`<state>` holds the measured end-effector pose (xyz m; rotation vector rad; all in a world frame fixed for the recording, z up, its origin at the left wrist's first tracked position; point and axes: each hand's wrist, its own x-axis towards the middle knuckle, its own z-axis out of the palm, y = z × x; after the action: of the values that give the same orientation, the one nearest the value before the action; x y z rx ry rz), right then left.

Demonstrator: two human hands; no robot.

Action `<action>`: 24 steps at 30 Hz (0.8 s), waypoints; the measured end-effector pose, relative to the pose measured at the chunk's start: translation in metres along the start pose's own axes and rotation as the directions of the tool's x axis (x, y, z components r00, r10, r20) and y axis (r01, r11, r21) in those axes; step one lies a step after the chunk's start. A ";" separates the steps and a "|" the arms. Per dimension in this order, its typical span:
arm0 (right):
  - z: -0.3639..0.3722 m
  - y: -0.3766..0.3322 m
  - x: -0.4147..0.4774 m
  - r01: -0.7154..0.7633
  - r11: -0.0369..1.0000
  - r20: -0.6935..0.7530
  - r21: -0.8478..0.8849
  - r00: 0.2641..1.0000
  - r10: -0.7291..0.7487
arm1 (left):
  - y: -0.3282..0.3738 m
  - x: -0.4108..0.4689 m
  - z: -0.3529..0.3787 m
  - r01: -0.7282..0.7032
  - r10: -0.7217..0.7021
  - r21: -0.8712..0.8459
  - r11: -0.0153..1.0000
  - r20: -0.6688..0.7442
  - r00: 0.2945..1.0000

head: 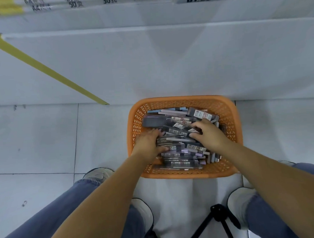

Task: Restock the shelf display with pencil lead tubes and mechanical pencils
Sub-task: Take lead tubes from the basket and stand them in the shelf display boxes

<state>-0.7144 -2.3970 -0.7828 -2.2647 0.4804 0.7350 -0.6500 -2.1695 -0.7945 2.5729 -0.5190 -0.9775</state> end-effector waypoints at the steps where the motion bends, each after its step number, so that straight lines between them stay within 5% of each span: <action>1: -0.003 0.000 -0.002 0.000 1.000 -0.010 0.000 1.000 0.000 | 0.000 -0.002 -0.002 0.008 -0.008 -0.017 1.000 0.006 1.000; 6: -0.017 0.000 -0.017 0.002 0.995 -0.062 0.095 0.998 0.004 | 0.007 -0.013 -0.017 0.030 -0.027 -0.069 0.997 0.036 0.999; 8: -0.022 -0.002 -0.025 -0.007 0.984 -0.078 0.177 0.997 0.021 | 0.009 -0.018 -0.022 0.094 -0.085 -0.265 0.960 0.044 0.995; 14: -0.020 -0.010 -0.050 -0.040 0.912 -0.100 0.409 0.991 0.089 | 0.011 -0.036 -0.016 0.257 -0.250 -0.785 0.564 0.135 0.959; 19: -0.004 -0.022 -0.063 -0.107 0.747 -0.005 0.656 0.989 0.146 | 0.020 -0.044 0.003 0.309 -0.145 -0.945 0.109 0.292 0.945; 24: 0.007 -0.038 -0.072 -0.111 0.724 0.069 0.680 0.994 0.088 | 0.037 -0.045 0.001 0.293 -0.026 -0.956 -0.013 0.293 0.956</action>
<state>-0.7526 -2.3572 -0.7232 -1.5300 0.7266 0.5210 -0.6900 -2.1821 -0.7535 1.1137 0.4508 -1.0548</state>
